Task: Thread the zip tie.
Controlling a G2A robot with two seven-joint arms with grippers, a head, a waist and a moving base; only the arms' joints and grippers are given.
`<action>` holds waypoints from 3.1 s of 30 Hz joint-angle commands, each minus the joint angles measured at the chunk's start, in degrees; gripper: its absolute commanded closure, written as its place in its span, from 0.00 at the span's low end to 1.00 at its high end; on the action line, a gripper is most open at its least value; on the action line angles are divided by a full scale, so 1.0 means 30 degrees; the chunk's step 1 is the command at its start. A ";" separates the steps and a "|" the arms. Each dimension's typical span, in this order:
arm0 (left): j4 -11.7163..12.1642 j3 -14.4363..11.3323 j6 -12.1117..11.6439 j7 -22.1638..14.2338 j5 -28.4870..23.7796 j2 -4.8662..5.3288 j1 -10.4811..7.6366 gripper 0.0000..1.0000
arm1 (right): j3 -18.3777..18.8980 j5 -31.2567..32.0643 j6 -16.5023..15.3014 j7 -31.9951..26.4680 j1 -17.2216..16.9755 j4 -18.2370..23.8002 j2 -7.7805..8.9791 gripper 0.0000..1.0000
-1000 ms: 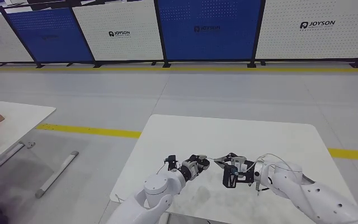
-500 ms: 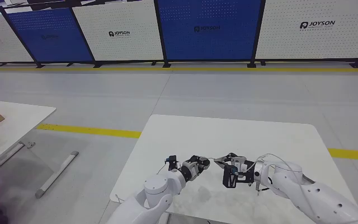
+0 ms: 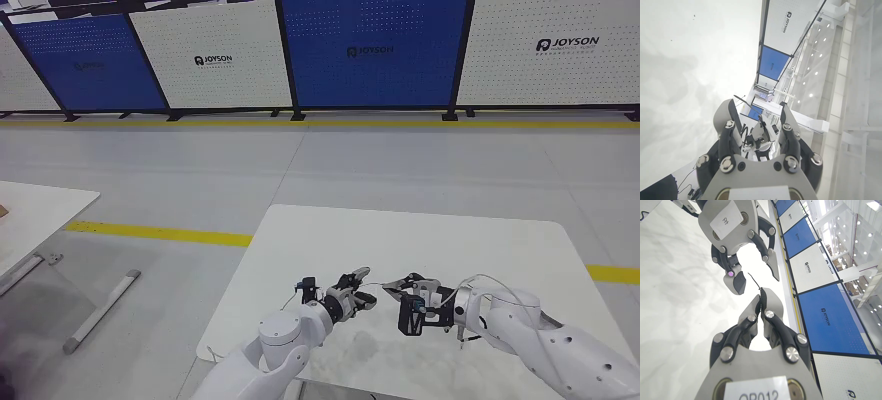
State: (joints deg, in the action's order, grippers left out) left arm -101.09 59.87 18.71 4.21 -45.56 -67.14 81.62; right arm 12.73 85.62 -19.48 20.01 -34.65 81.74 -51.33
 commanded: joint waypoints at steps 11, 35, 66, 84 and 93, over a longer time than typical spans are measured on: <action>0.0001 0.0053 0.0032 -0.0187 0.0176 -0.0071 0.0080 1.00 | 0.0000 0.0000 0.0000 0.0000 0.0000 0.0000 0.0000 1.00; 0.0157 -0.0067 -0.0472 0.0116 0.1416 -0.0237 0.0106 1.00 | 0.2591 0.0799 0.0112 0.0927 -0.2169 0.0397 0.0380 0.24; 0.0079 -0.0436 -0.2661 -0.0806 0.5344 -0.0176 0.1102 1.00 | 0.2303 -0.6025 0.0000 0.1483 -0.3127 -0.0376 0.1363 0.00; 0.0079 -0.0436 -0.2661 -0.0806 0.5344 -0.0176 0.1102 1.00 | 0.1754 -0.7343 0.0000 0.2240 -0.3430 0.0136 0.1740 0.00; 0.0079 -0.0436 -0.2661 -0.0806 0.5344 -0.0176 0.1102 1.00 | -0.0995 -1.3704 0.0000 0.0500 -0.1621 0.2055 0.2885 0.00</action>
State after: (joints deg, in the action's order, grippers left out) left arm -100.85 58.56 10.73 1.79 -29.53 -67.67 84.93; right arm 9.46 47.04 -19.48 23.66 -39.43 86.48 -43.04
